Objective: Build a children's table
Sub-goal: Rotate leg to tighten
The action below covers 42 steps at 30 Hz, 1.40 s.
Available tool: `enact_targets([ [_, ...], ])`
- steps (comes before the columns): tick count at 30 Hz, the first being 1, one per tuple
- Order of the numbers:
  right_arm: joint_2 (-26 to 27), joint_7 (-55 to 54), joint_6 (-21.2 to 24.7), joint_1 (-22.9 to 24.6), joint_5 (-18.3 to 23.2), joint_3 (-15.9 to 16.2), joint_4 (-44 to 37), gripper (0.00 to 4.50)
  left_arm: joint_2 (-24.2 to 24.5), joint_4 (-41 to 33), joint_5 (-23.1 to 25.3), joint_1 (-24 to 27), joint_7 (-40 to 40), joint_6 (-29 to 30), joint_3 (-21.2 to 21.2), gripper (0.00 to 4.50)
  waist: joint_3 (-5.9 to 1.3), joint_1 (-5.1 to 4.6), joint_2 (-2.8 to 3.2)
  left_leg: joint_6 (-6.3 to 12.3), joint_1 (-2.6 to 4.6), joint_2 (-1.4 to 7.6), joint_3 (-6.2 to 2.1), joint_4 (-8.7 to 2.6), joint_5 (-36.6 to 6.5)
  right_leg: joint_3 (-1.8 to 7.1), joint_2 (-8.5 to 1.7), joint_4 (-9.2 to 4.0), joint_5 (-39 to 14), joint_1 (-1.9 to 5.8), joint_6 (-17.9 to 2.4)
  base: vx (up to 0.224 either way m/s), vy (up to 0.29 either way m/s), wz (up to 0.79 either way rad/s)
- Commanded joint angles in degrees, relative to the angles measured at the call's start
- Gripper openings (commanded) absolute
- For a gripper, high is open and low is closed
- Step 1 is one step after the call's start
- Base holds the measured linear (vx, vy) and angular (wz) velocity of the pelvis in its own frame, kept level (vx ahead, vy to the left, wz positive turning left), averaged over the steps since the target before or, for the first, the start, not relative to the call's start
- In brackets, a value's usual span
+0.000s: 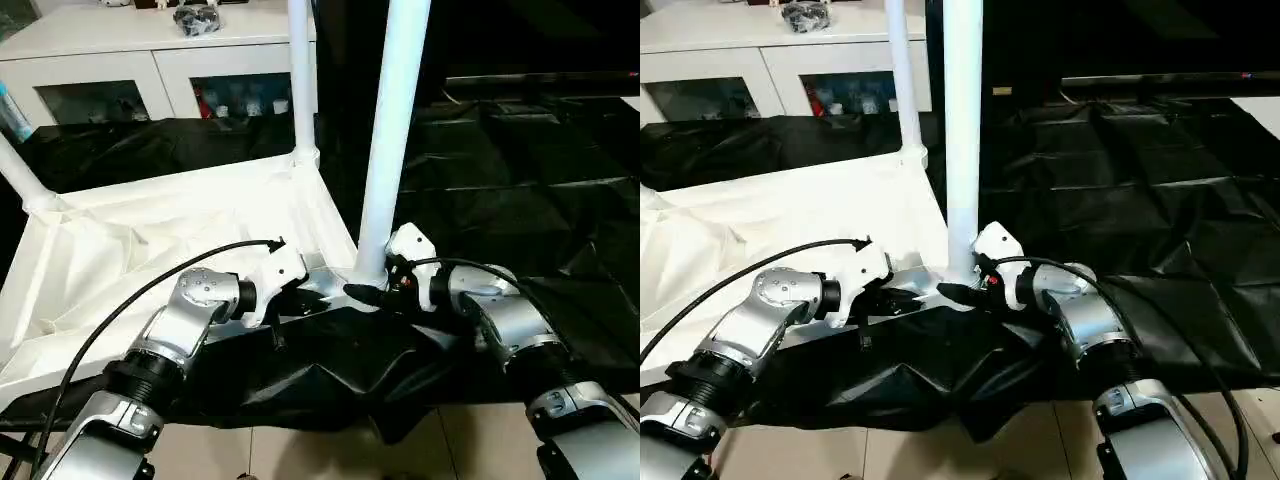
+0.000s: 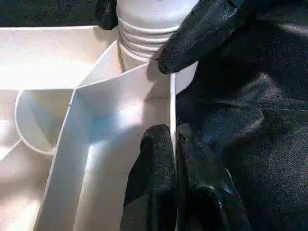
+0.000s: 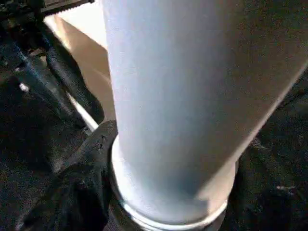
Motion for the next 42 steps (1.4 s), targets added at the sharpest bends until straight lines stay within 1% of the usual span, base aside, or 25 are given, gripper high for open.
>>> enact_targets([
  [1,2.2,-7.5,0.2,-0.9,0.2,-2.5,1.7,2.77,-2.4,1.9,-0.6,0.5,2.7,1.8,-0.1,0.0,-3.43,0.15,-1.21,2.32,0.04,0.39,0.11,-3.87,-16.3,1.7,-2.1,-5.17,-22.9,2.86,-10.6,0.0,0.0,0.0],
  [3,3.9,-11.8,1.2,-1.3,0.3,-3.7,3.0,2.76,-3.8,3.0,-0.2,-0.4,5.2,2.4,0.3,0.0,-3.49,0.01,-1.24,1.93,0.1,0.31,0.05,-3.85,-16.2,1.72,-2.13,-5.25,-23.8,2.85,-10.0,0.0,0.0,0.0],
  [4,6.4,-18.2,2.2,-2.1,0.4,-5.5,5.2,2.76,-6.1,5.0,0.4,-1.9,9.3,3.0,0.9,0.0,-3.36,-0.12,-0.87,1.74,0.25,0.24,0.1,-3.85,-16.9,1.78,-2.11,-5.4,-24.7,2.5,-9.9,0.0,0.0,0.0],
  [6,7.5,-21.3,2.4,-2.6,0.5,-6.3,6.4,2.76,-7.3,6.2,0.7,-2.6,11.3,3.2,1.2,0.0,-3.45,-0.23,-1.04,1.27,0.31,0.21,-0.04,-3.92,-17.0,1.67,-2.11,-5.51,-24.8,2.62,-9.7,0.0,0.0,0.0],
  [7,9.4,-26.4,2.8,-3.5,0.5,-7.4,8.5,2.76,-9.3,7.8,1.0,-3.9,13.9,3.2,1.5,0.0,-3.49,-0.26,-1.03,1.34,0.37,0.14,0.07,-3.81,-17.4,1.68,-2.05,-5.56,-24.6,2.49,-9.8,0.0,0.0,0.0],
  [8,10.4,-29.2,3.1,-4.1,0.4,-8.0,9.6,2.76,-10.3,8.7,1.2,-4.6,15.3,3.2,1.6,0.0,-3.46,-0.25,-0.33,1.01,0.47,0.08,0.0,-3.83,-17.4,1.7,-2.07,-5.52,-24.3,2.4,-9.9,0.0,0.0,0.0],
  [9,11.4,-31.6,3.3,-4.6,0.3,-8.5,10.6,2.76,-11.2,9.4,1.4,-5.1,16.4,3.1,1.8,0.0,-3.62,-0.34,-0.74,0.86,0.37,0.08,-0.05,-3.88,-17.5,1.61,-2.02,-5.55,-23.6,2.63,-9.8,0.0,0.0,0.0],
  [10,11.7,-32.2,3.2,-4.7,0.0,-8.4,10.9,2.76,-11.5,9.6,1.4,-5.3,16.7,3.0,1.8,0.0,-3.73,-0.2,-0.86,1.14,0.26,0.09,-0.04,-3.9,-17.0,1.62,-2.01,-5.42,-22.1,2.78,-10.0,0.0,0.0,0.0],
  [11,12.5,-33.8,2.9,-5.1,-0.8,-7.9,11.6,2.76,-12.4,10.2,1.5,-5.9,17.3,2.8,1.7,0.0,-3.79,-0.11,-0.48,1.23,0.21,0.11,-0.05,-3.86,-16.6,1.66,-2.08,-5.3,-21.0,2.79,-10.2,0.0,0.0,0.0],
  [12,14.0,-33.1,0.9,-5.1,-2.9,-5.6,11.5,2.76,-14.0,10.9,1.3,-6.9,17.6,1.5,1.5,0.0,-3.83,-0.16,-0.51,1.64,0.08,0.05,0.07,-3.84,-16.3,1.61,-1.99,-5.33,-18.8,2.88,-10.8,0.0,0.0,0.0],
  [14,14.7,-30.9,-0.4,-4.8,-2.8,-5.5,10.9,3.31,-14.4,11.2,1.4,-7.3,16.8,0.4,1.2,0.0,-3.87,-0.05,-0.74,1.95,0.02,0.02,0.07,-3.84,-16.3,1.56,-2.01,-5.27,-18.4,3.04,-11.0,0.0,0.0,0.0],
  [18,12.4,-24.3,-1.4,-4.5,-1.0,-5.8,8.4,3.54,-12.0,9.8,1.3,-6.2,12.0,-1.9,0.5,0.0,-3.92,0.35,-0.64,2.93,-0.05,0.2,0.04,-3.91,-16.1,1.58,-2.11,-5.16,-17.9,3.24,-11.2,0.0,0.0,0.0],
  [20,11.4,-22.2,-1.4,-4.5,-0.5,-5.8,7.7,3.84,-11.0,9.3,1.0,-5.8,10.3,-2.3,0.4,0.0,-4.01,0.46,-0.65,3.47,-0.12,0.28,0.05,-3.87,-15.1,1.61,-2.2,-5.04,-16.3,3.38,-11.7,0.0,0.0,0.0],
  [22,8.0,-15.4,-1.6,-4.1,-1.1,-3.6,5.6,3.94,-8.6,7.8,0.3,-4.6,5.7,-3.2,-0.2,0.0,-4.13,0.51,-0.86,4.14,-0.19,0.37,0.08,-3.79,-14.0,1.54,-2.16,-4.79,-14.2,3.51,-12.6,0.0,0.0,0.0],
  [23,6.1,-11.6,-1.8,-3.7,-1.4,-2.4,4.5,4.03,-7.4,7.2,-0.1,-4.0,3.5,-3.1,-0.5,0.0,-4.16,0.67,-0.79,4.32,-0.21,0.43,0.03,-3.75,-13.5,1.54,-2.21,-4.65,-13.4,3.57,-12.8,0.0,0.0,0.0],
  [25,3.2,-5.5,-2.5,-2.9,-1.8,-1.0,2.9,4.03,-5.5,6.4,-0.4,-3.3,-0.1,-3.4,-1.1,0.0,-4.13,0.85,-0.78,5.26,-0.31,0.54,0.25,-3.58,-12.2,1.48,-2.01,-4.29,-10.3,3.65,-13.9,0.0,0.0,0.0],
  [27,1.0,-0.3,-2.7,-2.1,-1.5,-0.2,1.3,4.03,-3.9,5.9,-0.5,-2.8,-3.1,-3.5,-1.7,0.0,-4.17,0.96,-0.69,5.48,-0.28,0.66,0.33,-3.51,-12.4,1.51,-2.12,-4.21,-10.4,3.55,-14.4,0.0,0.0,0.0],
  [29,-1.1,4.9,-2.6,-1.0,-0.9,0.9,-1.1,4.03,-2.5,5.5,-0.7,-2.4,-5.7,-3.7,-2.1,0.0,-3.88,1.09,-0.63,5.15,-0.08,0.79,0.35,-3.73,-14.2,1.46,-2.02,-4.57,-13.0,3.44,-14.1,0.0,0.0,0.0],
  [30,-3.3,10.7,-1.4,0.3,0.1,2.3,-4.2,4.03,-1.1,5.1,-0.9,-2.1,-8.6,-3.7,-2.4,0.0,-3.82,1.19,-0.59,5.03,0.07,0.83,0.33,-3.77,-14.9,1.46,-2.01,-4.61,-14.0,3.36,-13.9,0.0,0.0,0.0],
  [34,-5.6,15.5,0.0,1.4,0.8,4.0,-6.9,4.03,0.5,4.8,-0.9,-1.9,-11.8,-4.4,-3.0,0.0,-3.58,1.73,-0.65,3.96,0.31,1.02,0.22,-4.13,-17.1,1.66,-2.16,-4.96,-18.0,3.1,-12.7,0.0,0.0,0.0],
  [35,-6.2,16.7,0.6,1.7,1.2,4.5,-7.7,4.03,1.1,4.5,-1.2,-1.8,-13.1,-4.5,-3.2,0.0,-3.53,1.77,-0.87,3.59,0.32,0.91,0.22,-4.14,-17.4,1.7,-2.21,-5.01,-19.2,3.13,-12.3,0.0,0.0,0.0],
  [36,-6.6,17.7,1.0,1.8,1.4,4.9,-8.2,3.86,1.6,4.3,-1.4,-1.7,-14.3,-4.6,-3.5,0.0,-3.54,1.82,-0.84,3.46,0.3,0.9,0.15,-4.2,-17.3,1.71,-2.25,-5.03,-19.7,3.17,-12.2,0.0,0.0,0.0],
  [37,-6.8,18.7,1.4,1.8,1.4,5.0,-8.7,3.66,2.3,4.0,-1.7,-1.8,-16.1,-4.6,-3.9,0.0,-3.58,1.83,-1.18,3.36,0.26,0.91,0.17,-4.19,-16.8,1.76,-2.19,-5.03,-19.5,3.17,-11.9,0.0,0.0,0.0],
  [40,-6.8,19.3,1.8,1.9,1.5,4.7,-9.1,3.62,2.6,3.9,-1.8,-1.9,-16.9,-4.8,-4.0,0.0,-3.63,1.93,-0.91,3.16,0.33,0.95,0.16,-4.17,-16.1,1.82,-2.24,-4.91,-18.6,3.02,-12.3,0.0,0.0,0.0],
  [42,-6.8,21.0,3.8,2.5,2.6,4.6,-10.9,3.36,2.9,4.0,-2.0,-2.0,-17.8,-4.6,-3.9,0.0,-3.75,2.09,-0.94,3.46,0.24,0.91,0.19,-4.09,-14.9,1.83,-2.15,-4.67,-16.3,3.23,-12.8,0.0,0.0,0.0],
])
